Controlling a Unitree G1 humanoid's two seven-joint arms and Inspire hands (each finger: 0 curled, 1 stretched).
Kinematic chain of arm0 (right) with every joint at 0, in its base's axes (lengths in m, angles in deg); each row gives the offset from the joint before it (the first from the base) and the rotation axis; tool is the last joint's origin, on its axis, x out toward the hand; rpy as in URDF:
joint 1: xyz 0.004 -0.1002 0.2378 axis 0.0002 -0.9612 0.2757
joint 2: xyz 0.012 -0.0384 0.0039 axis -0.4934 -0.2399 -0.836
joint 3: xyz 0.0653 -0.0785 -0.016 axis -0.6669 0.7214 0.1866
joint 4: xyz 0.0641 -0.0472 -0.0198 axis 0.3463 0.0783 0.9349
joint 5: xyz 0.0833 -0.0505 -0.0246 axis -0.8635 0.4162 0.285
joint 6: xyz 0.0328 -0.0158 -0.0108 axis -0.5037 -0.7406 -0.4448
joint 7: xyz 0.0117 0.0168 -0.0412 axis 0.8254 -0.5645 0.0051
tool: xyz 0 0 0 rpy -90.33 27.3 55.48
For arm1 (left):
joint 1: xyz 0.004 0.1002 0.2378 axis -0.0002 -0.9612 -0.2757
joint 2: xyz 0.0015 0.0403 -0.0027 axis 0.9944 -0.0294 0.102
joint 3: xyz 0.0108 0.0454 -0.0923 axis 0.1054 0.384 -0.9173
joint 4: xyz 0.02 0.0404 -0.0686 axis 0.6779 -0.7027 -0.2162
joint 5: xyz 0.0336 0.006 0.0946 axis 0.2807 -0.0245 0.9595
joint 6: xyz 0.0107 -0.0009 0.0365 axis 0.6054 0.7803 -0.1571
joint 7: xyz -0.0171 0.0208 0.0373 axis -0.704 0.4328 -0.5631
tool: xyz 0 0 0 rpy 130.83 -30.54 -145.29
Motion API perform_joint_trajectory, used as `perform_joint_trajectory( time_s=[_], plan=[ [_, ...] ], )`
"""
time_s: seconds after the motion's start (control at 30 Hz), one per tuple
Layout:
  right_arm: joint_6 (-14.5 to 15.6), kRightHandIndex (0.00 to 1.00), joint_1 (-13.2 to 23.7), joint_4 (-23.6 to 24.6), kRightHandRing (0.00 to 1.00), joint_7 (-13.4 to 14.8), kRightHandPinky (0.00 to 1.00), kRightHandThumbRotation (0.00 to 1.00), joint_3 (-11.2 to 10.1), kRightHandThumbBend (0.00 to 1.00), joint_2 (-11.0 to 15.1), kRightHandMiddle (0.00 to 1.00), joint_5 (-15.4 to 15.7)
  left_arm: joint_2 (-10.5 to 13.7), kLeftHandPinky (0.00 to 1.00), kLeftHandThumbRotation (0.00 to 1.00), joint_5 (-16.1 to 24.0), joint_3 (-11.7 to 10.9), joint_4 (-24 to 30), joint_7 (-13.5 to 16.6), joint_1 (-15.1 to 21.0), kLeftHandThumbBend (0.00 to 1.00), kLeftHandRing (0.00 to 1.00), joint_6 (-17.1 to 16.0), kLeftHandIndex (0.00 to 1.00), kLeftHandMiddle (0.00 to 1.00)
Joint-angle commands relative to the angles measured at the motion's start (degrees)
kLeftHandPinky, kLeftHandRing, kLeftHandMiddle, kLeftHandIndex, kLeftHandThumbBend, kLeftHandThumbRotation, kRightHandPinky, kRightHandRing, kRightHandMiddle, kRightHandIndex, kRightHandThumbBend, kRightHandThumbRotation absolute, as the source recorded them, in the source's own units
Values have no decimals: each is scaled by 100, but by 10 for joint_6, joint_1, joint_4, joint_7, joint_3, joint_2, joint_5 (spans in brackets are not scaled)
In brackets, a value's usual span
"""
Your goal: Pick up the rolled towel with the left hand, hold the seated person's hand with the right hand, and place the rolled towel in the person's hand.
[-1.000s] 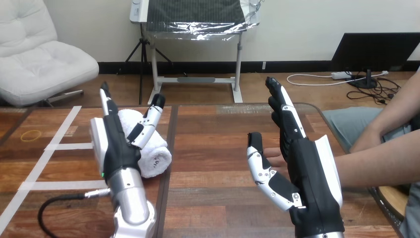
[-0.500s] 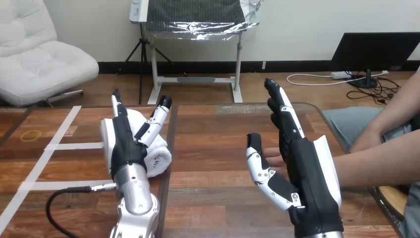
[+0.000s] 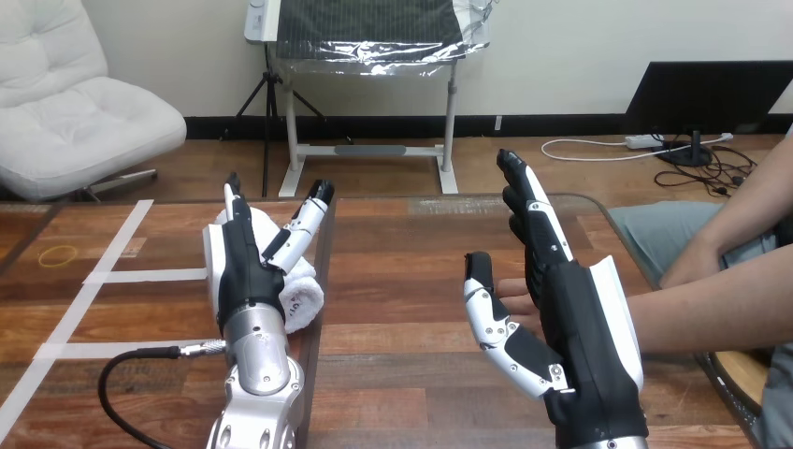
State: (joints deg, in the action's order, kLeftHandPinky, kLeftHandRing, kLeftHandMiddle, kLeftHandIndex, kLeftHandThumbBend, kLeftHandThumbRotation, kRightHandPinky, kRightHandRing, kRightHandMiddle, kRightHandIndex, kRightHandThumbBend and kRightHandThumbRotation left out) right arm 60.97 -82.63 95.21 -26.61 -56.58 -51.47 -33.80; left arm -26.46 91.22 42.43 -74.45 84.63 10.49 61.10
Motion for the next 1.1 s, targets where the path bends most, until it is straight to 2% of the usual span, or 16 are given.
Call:
perform_joint_trajectory(
  time_s=[0.0, 0.53, 0.87, 1.07],
  plan=[
    [0, 97, 25, 28, 100, 3, 100, 0, -7, 0, -24, 100, 6, -15, 100, 52, 4, 1, -2, 5, 35, 79, 100, -1, 100, 100],
    [2, 97, 21, 31, 100, 2, 100, 0, -5, 0, -25, 100, 7, -24, 100, 51, -2, 0, -4, 17, 26, 77, 100, -17, 100, 100],
    [-6, 97, 22, 27, 100, 2, 100, 0, -5, 0, -23, 100, 4, -29, 100, 50, -1, 0, -3, 39, 16, 76, 100, -48, 100, 100],
    [-5, 97, 23, 27, 100, 4, 100, 0, -4, 0, -23, 100, 9, -27, 100, 49, 7, 5, -3, 54, 12, 76, 100, -54, 100, 100]
  ],
)
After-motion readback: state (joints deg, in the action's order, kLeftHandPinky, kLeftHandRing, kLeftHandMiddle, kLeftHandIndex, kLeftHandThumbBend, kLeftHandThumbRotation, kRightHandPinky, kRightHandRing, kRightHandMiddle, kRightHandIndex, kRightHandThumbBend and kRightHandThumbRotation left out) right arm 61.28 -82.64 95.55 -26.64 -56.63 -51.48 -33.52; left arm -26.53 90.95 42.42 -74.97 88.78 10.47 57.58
